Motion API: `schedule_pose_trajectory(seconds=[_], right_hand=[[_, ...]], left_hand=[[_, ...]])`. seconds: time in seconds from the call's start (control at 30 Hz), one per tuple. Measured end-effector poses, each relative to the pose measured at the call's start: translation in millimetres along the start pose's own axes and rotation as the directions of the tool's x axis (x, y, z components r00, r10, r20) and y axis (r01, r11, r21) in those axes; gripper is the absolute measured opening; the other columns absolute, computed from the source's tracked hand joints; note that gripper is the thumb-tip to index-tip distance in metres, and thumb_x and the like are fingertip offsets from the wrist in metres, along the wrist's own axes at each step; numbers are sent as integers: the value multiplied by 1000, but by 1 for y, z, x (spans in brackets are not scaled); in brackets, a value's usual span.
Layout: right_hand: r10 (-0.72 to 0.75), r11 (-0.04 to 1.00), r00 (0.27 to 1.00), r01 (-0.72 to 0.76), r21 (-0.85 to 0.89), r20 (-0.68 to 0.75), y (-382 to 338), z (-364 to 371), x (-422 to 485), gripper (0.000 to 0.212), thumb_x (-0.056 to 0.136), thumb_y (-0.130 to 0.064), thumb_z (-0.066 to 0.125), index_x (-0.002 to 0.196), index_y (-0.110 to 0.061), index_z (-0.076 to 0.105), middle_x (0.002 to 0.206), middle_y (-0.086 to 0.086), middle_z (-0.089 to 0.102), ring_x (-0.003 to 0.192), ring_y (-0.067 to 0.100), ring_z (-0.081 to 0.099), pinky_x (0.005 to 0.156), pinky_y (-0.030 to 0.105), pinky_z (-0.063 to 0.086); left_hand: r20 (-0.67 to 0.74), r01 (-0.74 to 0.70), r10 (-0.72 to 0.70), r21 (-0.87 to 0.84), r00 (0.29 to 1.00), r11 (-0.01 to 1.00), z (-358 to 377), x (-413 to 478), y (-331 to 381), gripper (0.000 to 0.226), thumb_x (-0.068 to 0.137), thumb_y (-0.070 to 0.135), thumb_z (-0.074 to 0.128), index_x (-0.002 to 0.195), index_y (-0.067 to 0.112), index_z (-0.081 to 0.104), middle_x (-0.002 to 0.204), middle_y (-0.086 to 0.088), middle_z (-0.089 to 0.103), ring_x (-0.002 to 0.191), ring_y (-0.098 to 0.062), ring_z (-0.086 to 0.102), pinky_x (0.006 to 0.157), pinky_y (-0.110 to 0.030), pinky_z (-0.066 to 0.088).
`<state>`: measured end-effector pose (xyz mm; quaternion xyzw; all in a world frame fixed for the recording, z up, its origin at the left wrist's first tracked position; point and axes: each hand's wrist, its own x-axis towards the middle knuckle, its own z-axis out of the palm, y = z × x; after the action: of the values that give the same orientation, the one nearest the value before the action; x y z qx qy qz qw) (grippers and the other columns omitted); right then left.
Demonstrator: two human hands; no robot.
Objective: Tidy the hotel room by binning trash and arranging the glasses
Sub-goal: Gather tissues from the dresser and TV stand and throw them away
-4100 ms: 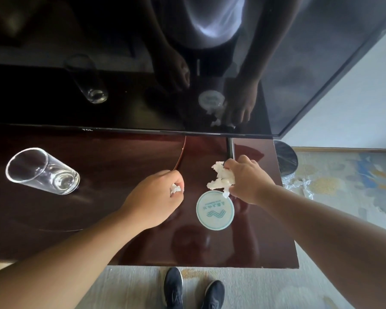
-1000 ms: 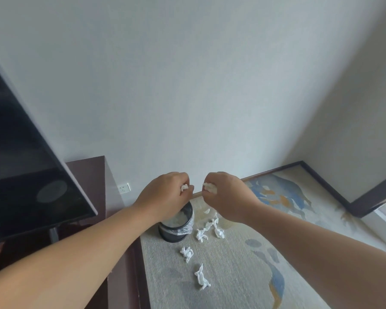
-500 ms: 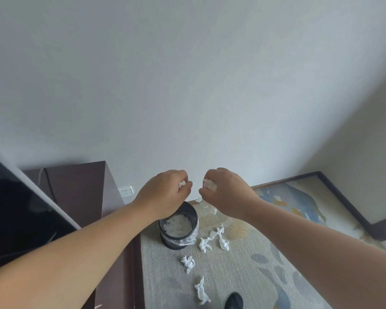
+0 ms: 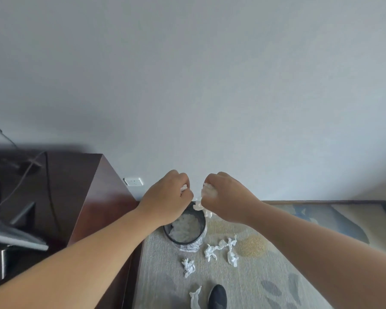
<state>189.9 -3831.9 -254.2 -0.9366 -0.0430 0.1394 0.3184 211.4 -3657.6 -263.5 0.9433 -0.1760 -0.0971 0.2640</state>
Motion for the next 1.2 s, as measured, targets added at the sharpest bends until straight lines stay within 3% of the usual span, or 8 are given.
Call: schedule_pose_trajectory(seconds=[0.27,0.4,0.57,0.73,0.97,1.2], right_hand=[[10,1000,998,-9,-13,54,44,18,47,23,84,-25,53,106,-20,56,106,-2,46,92,17,50,76,27,39],[18,1000,997,-16,-26,76,63,44,68,26,85,-25,52,111,-20,52,108,-1,46,96,18,47,76,26,35],[77,997,990,-74,-36,115,91,86,95,28,84,-26,54,111,-18,47,107,0,45,98,19,45,78,27,37],[118,993,978,-112,-46,169,120,139,126,34,84,-28,60,114,-18,46,114,2,42,105,21,43,87,30,42],[159,987,961,-145,-75,225,159,212,164,36,84,-27,62,115,-18,48,120,4,42,109,24,45,91,32,43],[243,968,943,-221,-119,228,192,265,200,43,82,-28,63,121,-19,47,121,6,40,110,26,45,93,35,44]], left_hand=[[-2,116,-117,-54,993,992,46,34,-19,11,95,25,43,92,17,51,94,1,47,83,-17,51,74,-35,44],[54,175,-171,-85,984,981,78,50,-42,8,95,25,43,93,19,49,96,2,46,80,-17,52,70,-34,43],[107,214,-201,-123,974,969,122,72,-82,6,94,23,45,96,19,50,100,1,47,93,-18,48,78,-32,43],[182,303,-278,-128,943,944,172,86,-124,12,93,29,48,101,21,51,103,0,46,94,-19,50,74,-30,41],[211,405,-374,-131,903,905,229,104,-179,16,93,33,49,103,22,53,104,0,44,100,-20,48,82,-35,44],[218,475,-449,-83,867,876,281,122,-223,27,92,38,52,112,20,52,113,-2,44,107,-21,45,78,-30,36]])
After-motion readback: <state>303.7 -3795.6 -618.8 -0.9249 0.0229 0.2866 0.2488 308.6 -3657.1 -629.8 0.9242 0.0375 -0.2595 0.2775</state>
